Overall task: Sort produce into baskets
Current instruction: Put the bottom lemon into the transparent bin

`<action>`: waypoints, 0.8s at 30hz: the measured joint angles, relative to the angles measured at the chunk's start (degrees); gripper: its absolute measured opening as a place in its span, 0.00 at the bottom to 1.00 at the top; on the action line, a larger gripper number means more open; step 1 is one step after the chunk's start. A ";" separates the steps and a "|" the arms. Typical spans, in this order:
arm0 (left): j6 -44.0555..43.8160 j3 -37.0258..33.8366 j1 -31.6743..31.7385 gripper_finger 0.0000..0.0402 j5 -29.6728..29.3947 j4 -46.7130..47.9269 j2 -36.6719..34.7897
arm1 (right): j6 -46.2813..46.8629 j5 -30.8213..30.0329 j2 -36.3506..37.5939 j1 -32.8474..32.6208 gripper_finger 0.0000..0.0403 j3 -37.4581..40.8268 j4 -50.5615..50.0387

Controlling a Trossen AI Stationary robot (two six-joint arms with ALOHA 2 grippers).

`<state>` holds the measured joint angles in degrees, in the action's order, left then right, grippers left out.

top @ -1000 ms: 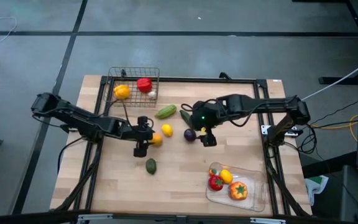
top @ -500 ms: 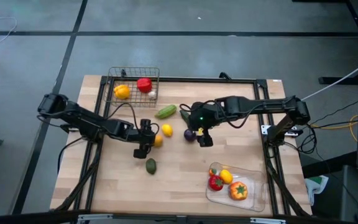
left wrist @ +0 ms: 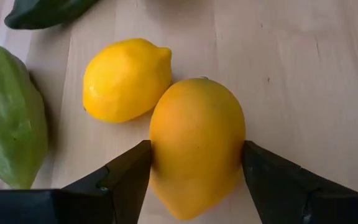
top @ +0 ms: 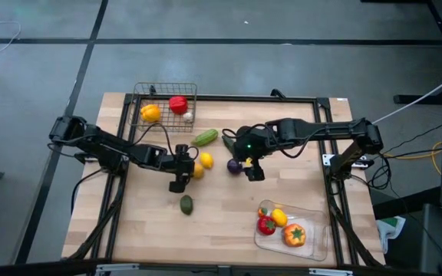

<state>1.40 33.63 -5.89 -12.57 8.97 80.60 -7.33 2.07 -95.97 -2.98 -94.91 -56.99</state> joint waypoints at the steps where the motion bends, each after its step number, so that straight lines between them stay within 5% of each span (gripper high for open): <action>1: -0.58 0.00 0.11 0.59 0.28 0.02 -0.02 | 0.00 0.02 0.11 0.00 0.89 0.00 -0.92; 7: -3.79 0.00 0.41 0.50 1.22 -0.02 -0.02 | 0.01 0.02 1.60 -0.04 0.89 0.00 -5.02; 17: -11.79 -0.21 0.33 0.50 2.90 -3.67 0.18 | 2.99 -1.38 7.57 -1.00 0.89 0.24 -8.98; 24: -16.62 -0.28 0.28 0.50 4.35 -5.34 0.24 | 6.63 -5.60 12.27 -4.81 0.89 10.96 -2.37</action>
<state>-15.22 33.34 -5.61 -8.22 3.63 80.84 -0.70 -3.53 -83.70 -7.79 -83.95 -59.36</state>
